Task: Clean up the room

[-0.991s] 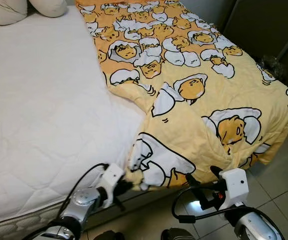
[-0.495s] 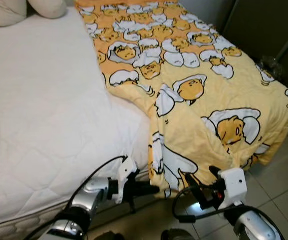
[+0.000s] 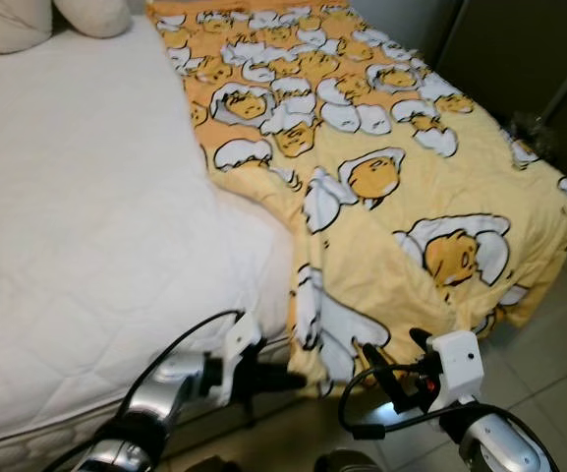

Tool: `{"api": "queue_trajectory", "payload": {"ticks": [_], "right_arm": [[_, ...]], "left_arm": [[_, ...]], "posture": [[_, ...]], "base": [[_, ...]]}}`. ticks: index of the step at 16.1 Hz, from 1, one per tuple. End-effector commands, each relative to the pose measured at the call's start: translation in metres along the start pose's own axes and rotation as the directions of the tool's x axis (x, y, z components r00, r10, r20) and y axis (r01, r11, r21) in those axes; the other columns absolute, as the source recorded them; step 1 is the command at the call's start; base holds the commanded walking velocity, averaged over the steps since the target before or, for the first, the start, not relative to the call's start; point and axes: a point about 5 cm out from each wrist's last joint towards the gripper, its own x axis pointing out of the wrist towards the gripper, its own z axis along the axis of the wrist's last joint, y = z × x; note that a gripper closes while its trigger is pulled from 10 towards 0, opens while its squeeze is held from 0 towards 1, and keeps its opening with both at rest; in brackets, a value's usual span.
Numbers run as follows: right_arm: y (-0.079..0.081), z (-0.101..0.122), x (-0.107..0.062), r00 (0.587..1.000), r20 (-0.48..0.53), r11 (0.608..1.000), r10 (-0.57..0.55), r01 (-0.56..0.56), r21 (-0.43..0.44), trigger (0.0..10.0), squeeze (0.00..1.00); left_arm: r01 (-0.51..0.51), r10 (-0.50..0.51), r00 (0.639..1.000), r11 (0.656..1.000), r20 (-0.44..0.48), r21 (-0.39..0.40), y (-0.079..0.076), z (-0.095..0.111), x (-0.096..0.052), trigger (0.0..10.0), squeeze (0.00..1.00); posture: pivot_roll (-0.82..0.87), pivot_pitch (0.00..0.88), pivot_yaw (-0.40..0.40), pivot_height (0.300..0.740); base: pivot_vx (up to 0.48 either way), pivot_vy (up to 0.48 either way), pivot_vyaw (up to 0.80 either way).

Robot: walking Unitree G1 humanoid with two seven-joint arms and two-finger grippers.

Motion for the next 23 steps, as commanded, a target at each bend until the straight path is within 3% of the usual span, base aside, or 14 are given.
{"api": "queue_trajectory", "payload": {"ticks": [1, 5, 12, 15, 19, 23], "right_arm": [[-0.004, -0.001, -0.002, 1.0, -0.006, 1.0, -0.006, 0.006, -0.005, 10.0, 0.0], [-0.006, -0.002, -0.002, 1.0, -0.005, 1.0, -0.002, 0.002, -0.004, 10.0, 0.0], [-0.01, -0.001, -0.005, 1.0, 0.004, 1.0, -0.012, 0.012, -0.01, 10.0, 0.0], [-0.01, -0.002, -0.005, 1.0, 0.002, 1.0, -0.012, 0.012, -0.009, 10.0, 0.0], [-0.009, -0.003, -0.006, 1.0, -0.005, 1.0, -0.014, 0.014, -0.008, 10.0, 0.0], [-0.009, -0.003, -0.006, 1.0, -0.009, 1.0, -0.013, 0.013, -0.006, 10.0, 0.0]], "left_arm": [[0.038, -0.038, 0.999, 0.999, -0.01, 0.013, -0.004, 0.0, 0.001, 0.0, 0.0], [0.035, -0.035, 0.999, 0.999, -0.024, -0.006, -0.005, -0.004, -0.001, 0.0, 0.0], [-0.079, 0.079, 0.996, 0.997, -0.031, 0.006, 0.007, -0.001, -0.003, 0.0, 0.0], [-0.078, 0.078, 0.997, 0.997, -0.028, -0.007, 0.006, -0.003, -0.003, 0.0, 0.0], [-0.118, 0.116, 0.992, 0.993, -0.056, -0.03, 0.007, -0.012, -0.013, 0.0, 0.0], [-0.132, 0.136, 0.99, 0.981, 0.02, -0.14, 0.014, -0.003, -0.018, 0.0, 0.0]], "posture": [[-0.22, 0.071, -0.023, 0.728], [-0.22, 0.075, -0.025, 0.728], [-0.22, 0.072, -0.024, 0.728], [-0.22, 0.075, -0.023, 0.728], [-0.22, 0.078, -0.022, 0.728], [-0.22, 0.079, -0.023, 0.728]], "base": [[0.0, -0.48, 0.0], [0.0, -0.48, 0.0], [0.0, 0.0, 0.0], [0.0, 0.0, 0.0], [0.0, 0.0, 0.0], [0.0, 0.118, 0.0]]}}
